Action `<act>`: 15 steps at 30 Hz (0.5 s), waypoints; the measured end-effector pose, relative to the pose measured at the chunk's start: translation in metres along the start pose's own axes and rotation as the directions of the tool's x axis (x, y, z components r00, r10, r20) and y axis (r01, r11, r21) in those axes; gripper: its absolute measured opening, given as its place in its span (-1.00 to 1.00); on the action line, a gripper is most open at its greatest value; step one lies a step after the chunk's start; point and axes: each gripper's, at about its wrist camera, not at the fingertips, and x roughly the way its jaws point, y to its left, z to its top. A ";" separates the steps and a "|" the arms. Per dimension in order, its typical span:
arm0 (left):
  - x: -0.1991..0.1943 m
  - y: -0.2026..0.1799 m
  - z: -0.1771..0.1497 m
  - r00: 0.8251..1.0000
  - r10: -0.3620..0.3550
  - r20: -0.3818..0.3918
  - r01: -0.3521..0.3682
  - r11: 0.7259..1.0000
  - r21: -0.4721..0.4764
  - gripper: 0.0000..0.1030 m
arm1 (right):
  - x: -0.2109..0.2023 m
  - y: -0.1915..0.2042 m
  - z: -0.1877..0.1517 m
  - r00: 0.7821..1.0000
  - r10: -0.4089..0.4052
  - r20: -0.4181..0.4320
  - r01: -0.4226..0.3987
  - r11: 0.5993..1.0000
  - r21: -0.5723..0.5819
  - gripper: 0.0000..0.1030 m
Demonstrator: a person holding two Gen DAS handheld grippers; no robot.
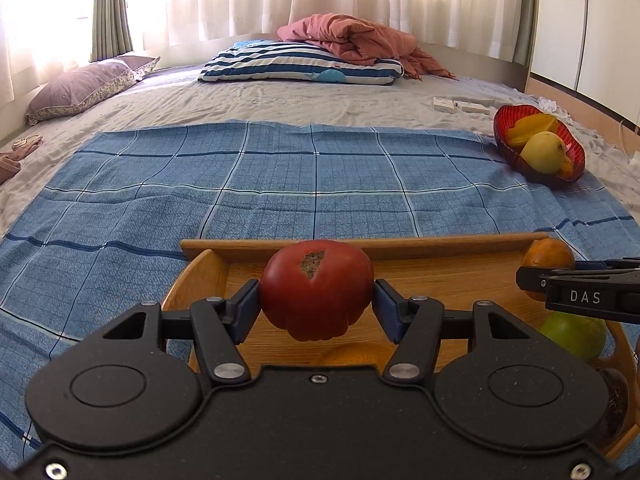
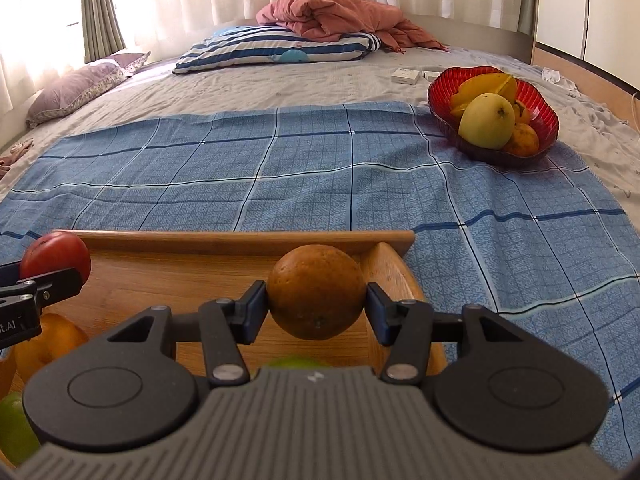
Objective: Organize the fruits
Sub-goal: 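Move both held fruits over the tray and lower them toward its surface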
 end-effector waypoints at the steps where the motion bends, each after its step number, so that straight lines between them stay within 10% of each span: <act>1: 0.001 0.000 0.000 1.000 -0.001 -0.004 0.001 1.000 -0.002 0.13 | 0.001 0.001 -0.001 1.000 -0.002 -0.003 0.002 1.000 -0.002 0.09; 15: 0.014 0.002 -0.002 0.999 -0.002 -0.045 0.001 1.000 -0.018 0.13 | 0.008 0.001 -0.004 0.999 -0.014 -0.030 0.013 1.000 -0.009 0.09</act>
